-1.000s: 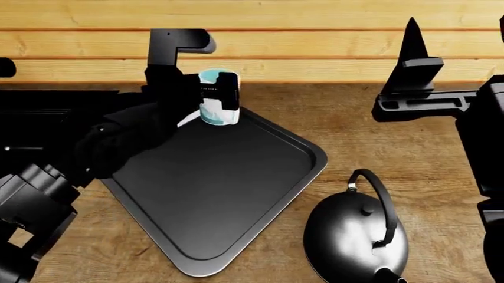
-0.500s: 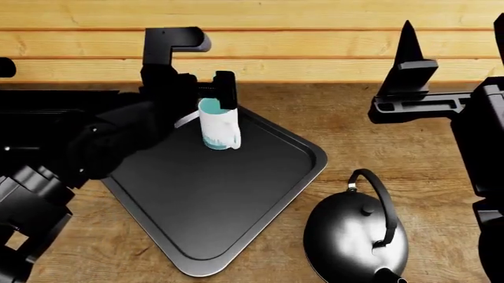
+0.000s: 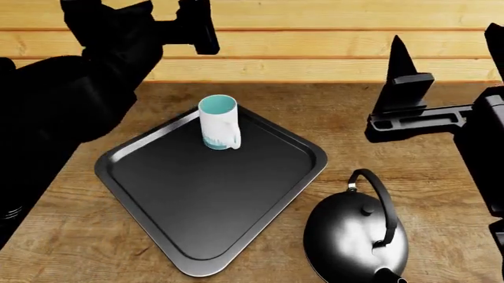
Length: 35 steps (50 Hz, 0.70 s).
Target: Pick the kettle from the counter and place it on the tray. Then pick the mug from the cabinet and place it on the tray. Then close the cabinet doors.
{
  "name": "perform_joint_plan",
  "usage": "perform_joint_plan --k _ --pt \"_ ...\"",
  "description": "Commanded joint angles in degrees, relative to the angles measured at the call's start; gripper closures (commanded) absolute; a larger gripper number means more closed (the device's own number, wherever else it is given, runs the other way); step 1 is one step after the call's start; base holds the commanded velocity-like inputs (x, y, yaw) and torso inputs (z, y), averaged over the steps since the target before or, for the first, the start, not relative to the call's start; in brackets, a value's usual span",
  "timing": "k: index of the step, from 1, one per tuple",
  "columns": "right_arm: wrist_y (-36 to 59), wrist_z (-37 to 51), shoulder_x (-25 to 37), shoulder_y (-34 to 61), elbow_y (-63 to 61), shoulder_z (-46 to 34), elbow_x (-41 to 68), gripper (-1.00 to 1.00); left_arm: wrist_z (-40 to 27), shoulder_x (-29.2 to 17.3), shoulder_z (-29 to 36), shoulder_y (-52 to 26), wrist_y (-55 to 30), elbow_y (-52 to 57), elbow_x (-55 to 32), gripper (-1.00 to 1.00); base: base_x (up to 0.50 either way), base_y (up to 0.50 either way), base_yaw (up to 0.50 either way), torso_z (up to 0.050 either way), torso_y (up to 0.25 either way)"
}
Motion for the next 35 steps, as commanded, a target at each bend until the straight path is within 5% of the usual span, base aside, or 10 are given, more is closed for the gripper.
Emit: perform_joint_plan --k 1,16,35 --pt "-3.03 13.76 6.78 8.14 -1.66 -6.04 21.88 -1.0 -8.76 -9.69 -3.86 3.04 2.34 18.49 -1.97 -1.0 0.0 0.0 0.0 0.0 0.0" --pt "-14.85 21.02 14.13 9.65 -9.49 -18.16 32.94 -1.0 -9.19 -15.43 -5.14 9.4 5.96 24.73 -2.18 -1.0 0.0 0.0 0.0 0.0 0.0" --pt "-13.92 21.38 14.39 1.12 -10.3 -15.09 33.61 -1.0 -8.79 -17.67 -5.78 11.93 7.51 25.43 -1.71 -1.0 0.0 0.0 0.0 0.0 0.0"
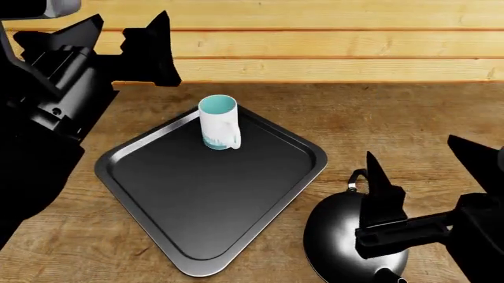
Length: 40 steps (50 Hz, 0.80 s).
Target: Pick the kettle from the counter and place it on the tray. Then pick the mug from the cabinet and place it on the tray. Then close the cabinet doors.
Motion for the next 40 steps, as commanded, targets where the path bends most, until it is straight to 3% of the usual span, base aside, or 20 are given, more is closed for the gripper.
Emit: perform_joint_plan --k 1,21,40 --pt "-0.24 0.95 0.57 -3.77 -0.8 0.31 1.03 -1.0 -0.08 -1.66 -0.59 1.6 1.04 1.22 -0.14 -1.0 0.0 0.0 0.0 0.0 0.0" --pt "2.22 0.7 -1.83 -14.26 -0.73 4.92 -2.73 -1.0 -0.17 -2.41 -0.98 2.09 1.16 2.06 -0.4 -1.0 0.0 0.0 0.0 0.0 0.0" --pt "3.45 -2.54 -3.38 -19.64 0.74 4.37 -7.94 -1.0 0.21 -2.55 -1.11 2.85 1.44 1.83 -0.24 -1.0 0.0 0.0 0.0 0.0 0.0"
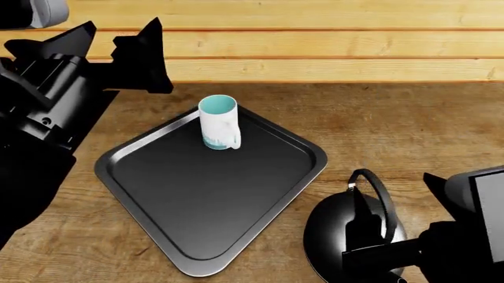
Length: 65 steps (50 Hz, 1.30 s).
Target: Pick the kettle from the counter and place it on the tray. Then pick the mug from the cabinet and place it on the tray. Then close the cabinet doors.
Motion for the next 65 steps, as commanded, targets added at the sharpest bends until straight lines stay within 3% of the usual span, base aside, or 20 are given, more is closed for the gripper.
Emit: perform_joint_plan --k 1,44,45,65 --pt "0.85 -1.93 -0.92 -3.63 0.85 0.24 -3.05 -1.0 0.17 -0.12 -0.09 0.49 0.2 -0.03 0.07 -1.0 0.0 0.0 0.0 0.0 0.0" --pt "2.55 -6.93 -3.06 -8.41 4.67 -0.91 -10.3 -1.0 0.93 -0.66 -0.51 2.38 1.09 -0.48 0.38 -1.0 0.0 0.0 0.0 0.0 0.0" --pt "2.56 -6.79 -3.11 -8.27 4.64 -1.0 -10.28 1.0 0.96 -0.62 -0.45 2.51 1.11 -0.55 0.46 -1.0 0.0 0.0 0.0 0.0 0.0" --pt "2.26 -5.76 -3.26 -7.32 4.0 -1.79 -10.22 1.0 1.16 -0.98 -0.74 3.29 1.49 -0.52 0.33 -1.0 0.0 0.0 0.0 0.0 0.0"
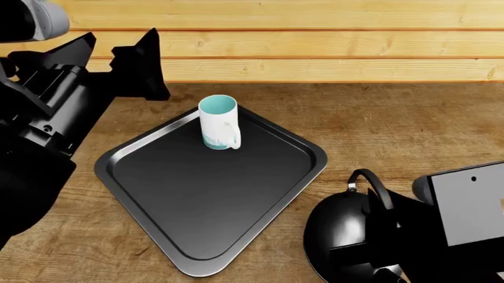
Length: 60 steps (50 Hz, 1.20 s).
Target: Pick the kettle from the counter and place it on the tray. Then pick the mug from the cabinet and place it on the tray. Then close the cabinet doors.
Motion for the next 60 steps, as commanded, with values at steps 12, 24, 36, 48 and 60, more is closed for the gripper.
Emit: perform_joint_plan --k 12,24,36,48,60 --pt "-1.17 1.98 1.47 4.6 -0.61 0.09 3.21 1.0 0.28 -0.21 -0.25 1.21 0.74 -0.14 0.32 -1.0 0.0 0.0 0.0 0.0 0.0" --pt "-3.74 7.01 2.67 17.11 -1.51 -3.89 10.42 1.0 0.2 -0.63 -0.75 0.99 0.7 0.02 -0.32 -1.0 0.0 0.0 0.0 0.0 0.001" --pt "-10.79 7.52 2.57 40.09 -1.03 -23.41 12.82 1.0 0.31 -0.9 -1.2 0.97 0.85 -0.5 -0.67 -1.0 0.0 0.0 0.0 0.001 0.0" --pt "-14.43 6.65 -8.09 55.1 3.52 -38.55 11.13 1.0 0.43 -2.88 -2.36 2.04 2.17 -0.04 -1.33 -1.0 0.0 0.0 0.0 0.0 0.0" --pt "-12.21 4.11 -16.7 59.83 11.09 -42.21 9.91 1.0 1.49 -5.39 -3.48 5.17 5.1 -0.03 -1.42 -1.0 0.0 0.0 0.0 0.0 0.001"
